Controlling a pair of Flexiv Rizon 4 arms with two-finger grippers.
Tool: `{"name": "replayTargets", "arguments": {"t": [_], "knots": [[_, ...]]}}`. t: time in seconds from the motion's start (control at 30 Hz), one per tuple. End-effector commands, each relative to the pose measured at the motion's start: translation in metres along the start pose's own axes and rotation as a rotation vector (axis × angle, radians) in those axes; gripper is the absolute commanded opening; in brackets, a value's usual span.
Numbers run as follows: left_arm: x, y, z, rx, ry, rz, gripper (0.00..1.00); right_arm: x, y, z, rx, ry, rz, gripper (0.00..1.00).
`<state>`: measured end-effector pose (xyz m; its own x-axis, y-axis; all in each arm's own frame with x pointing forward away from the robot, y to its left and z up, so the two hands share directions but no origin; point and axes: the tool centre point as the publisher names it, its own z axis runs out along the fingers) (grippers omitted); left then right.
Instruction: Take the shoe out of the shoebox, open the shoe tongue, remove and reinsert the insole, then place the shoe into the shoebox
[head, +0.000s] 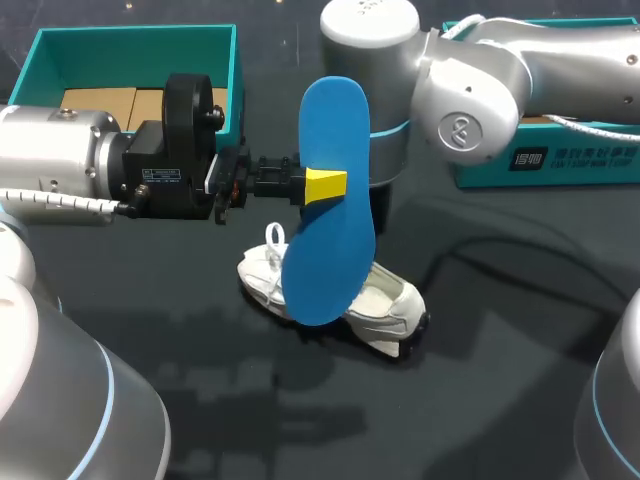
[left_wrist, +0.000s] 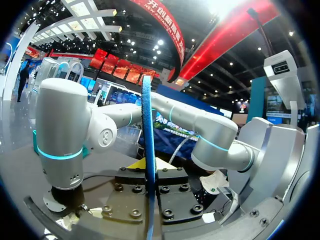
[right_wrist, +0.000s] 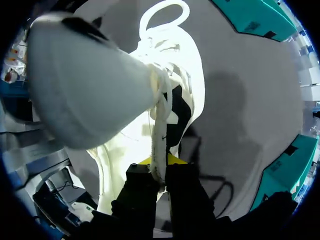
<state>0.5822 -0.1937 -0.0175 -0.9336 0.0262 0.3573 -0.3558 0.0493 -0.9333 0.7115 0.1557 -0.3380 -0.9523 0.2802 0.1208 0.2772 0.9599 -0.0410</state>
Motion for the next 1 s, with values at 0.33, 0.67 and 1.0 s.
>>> {"name": "replayTargets", "arguments": {"t": [0.33,0.67,1.0], "knots": [[0.0,0.001,0.002,0.002,0.0,0.0,0.0,0.028,-0.016,-0.018,-0.089,-0.034,0.514,0.0],[0.0,0.001,0.002,0.002,0.0,0.0,0.0,0.04,-0.009,-0.016,-0.124,-0.051,0.81,0.0],[0.0,0.001,0.002,0.002,0.0,0.0,0.0,0.048,-0.004,-0.008,-0.176,-0.096,0.993,0.0]]}}
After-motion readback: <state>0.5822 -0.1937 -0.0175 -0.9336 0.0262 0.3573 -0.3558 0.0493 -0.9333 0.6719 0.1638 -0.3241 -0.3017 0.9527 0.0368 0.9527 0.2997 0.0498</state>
